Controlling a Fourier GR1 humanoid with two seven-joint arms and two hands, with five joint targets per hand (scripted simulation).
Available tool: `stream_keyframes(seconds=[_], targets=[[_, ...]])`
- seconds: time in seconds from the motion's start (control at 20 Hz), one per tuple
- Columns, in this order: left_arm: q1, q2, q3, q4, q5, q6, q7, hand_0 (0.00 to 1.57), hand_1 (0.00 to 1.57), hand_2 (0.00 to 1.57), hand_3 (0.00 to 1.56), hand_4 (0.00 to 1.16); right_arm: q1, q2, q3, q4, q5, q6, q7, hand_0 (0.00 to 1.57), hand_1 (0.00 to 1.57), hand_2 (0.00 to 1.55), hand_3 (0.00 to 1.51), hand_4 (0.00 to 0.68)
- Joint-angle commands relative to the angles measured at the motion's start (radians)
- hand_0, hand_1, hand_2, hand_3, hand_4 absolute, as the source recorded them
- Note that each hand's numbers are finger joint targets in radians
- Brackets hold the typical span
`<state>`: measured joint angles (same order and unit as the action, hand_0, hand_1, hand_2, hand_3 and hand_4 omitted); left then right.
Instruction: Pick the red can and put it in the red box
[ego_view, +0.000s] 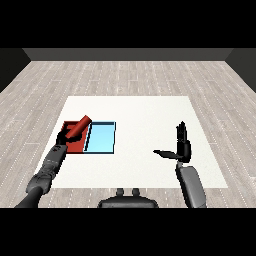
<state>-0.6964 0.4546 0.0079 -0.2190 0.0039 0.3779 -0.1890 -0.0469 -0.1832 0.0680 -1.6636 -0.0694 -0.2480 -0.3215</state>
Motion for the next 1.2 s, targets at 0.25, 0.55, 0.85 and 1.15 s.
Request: stream_keyframes(seconds=[0.25, 0.55, 0.85, 1.15], targets=[[-0.068, 0.037, -0.111, 0.155, -0.136, -0.172, 0.055, 0.0, 0.0, 0.0, 0.0, 0.27, -0.002, 0.008, -0.032, 0.059, -0.005, 0.009, -0.065, 0.0, 0.0, 0.0, 0.0, 0.0], [-0.062, 0.059, -0.04, 0.162, -0.086, -0.098, 0.033, 0.0, 0.0, 0.0, 0.0, 0.0, 0.013, 0.025, 0.011, -0.048, 0.014, 0.005, 0.002, 0.0, 0.0, 0.0, 0.0, 0.0], [-0.061, 0.06, 0.199, -0.057, 0.155, -0.061, -0.31, 0.0, 0.0, 0.0, 0.0, 0.0, 0.021, 0.028, -0.011, -0.029, -0.038, 0.042, -0.033, 0.0, 0.0, 0.0, 0.0, 0.0], [-0.088, -0.11, 0.28, -0.282, 0.305, -0.305, -0.516, 0.0, 0.0, 0.0, 0.0, 0.0, 0.008, 0.024, 0.013, -0.029, -0.11, 0.138, -0.031, 0.0, 0.0, 0.0, 0.0, 0.0]])
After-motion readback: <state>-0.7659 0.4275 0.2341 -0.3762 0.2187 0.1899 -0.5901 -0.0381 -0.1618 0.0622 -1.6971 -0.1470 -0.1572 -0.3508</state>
